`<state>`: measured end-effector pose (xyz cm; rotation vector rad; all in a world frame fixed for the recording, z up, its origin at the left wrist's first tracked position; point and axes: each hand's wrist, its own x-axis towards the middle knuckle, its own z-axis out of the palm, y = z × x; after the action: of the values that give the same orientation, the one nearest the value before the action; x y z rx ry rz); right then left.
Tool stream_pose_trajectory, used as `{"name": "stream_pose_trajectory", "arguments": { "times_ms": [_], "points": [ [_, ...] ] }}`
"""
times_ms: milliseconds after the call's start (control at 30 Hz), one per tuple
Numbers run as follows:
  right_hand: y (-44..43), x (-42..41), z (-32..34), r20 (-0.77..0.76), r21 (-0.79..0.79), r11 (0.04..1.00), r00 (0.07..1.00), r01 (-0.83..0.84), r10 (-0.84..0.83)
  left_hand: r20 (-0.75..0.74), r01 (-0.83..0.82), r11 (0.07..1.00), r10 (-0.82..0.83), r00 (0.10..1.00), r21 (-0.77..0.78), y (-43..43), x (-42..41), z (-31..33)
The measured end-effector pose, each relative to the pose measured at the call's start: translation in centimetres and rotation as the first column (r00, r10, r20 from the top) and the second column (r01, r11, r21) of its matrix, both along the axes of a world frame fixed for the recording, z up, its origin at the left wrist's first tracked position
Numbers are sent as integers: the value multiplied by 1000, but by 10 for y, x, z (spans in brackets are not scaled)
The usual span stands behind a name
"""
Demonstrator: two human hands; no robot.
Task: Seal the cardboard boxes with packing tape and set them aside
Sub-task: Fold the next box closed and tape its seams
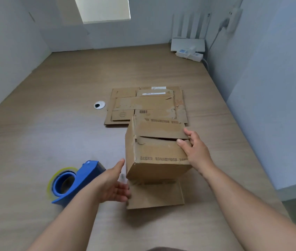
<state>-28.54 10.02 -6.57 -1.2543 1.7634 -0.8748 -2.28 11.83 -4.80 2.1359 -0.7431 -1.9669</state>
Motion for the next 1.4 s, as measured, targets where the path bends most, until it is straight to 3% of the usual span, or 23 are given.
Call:
{"name": "stream_pose_trajectory", "arguments": {
  "times_ms": [133, 300, 433, 600, 767, 933, 1233, 1400],
  "points": [
    [-2, -10, -6, 132, -1, 1000, 991, 15, -15, -67, 39, 999, -40, 997, -22, -9, -8, 17],
    [3, -24, -3, 261, 3, 998, 963, 66, -64, -49, 43, 994, -48, 998, -101, -5, -22, 37],
    [-1, -31, 27, 283, -91, 987, 954, 129, -99, -1, 102, 974, -105, 994, -201, -5, -32, 50],
    [3, -26, 59, 99, -176, 977, 990, 118, -102, -4, -20, 920, 20, 1000, -391, -8, -45, 41],
    [22, -6, 65, -72, -188, 978, 992, 86, -102, -310, -347, 837, 226, 924, -423, 3, -42, 23],
    [26, 16, 73, -193, -216, 976, 980, 7, -50, -400, -380, 797, 192, 896, -470, 15, -28, 1],
    [33, 42, 76, -361, -203, 972, 932, -122, 41, -517, -515, 815, 331, 789, -265, 27, -12, -24],
    [38, 42, 78, -393, -190, 974, 919, -125, 42, -504, -460, 858, 301, 809, -226, 22, -13, -22]
  ]
}}
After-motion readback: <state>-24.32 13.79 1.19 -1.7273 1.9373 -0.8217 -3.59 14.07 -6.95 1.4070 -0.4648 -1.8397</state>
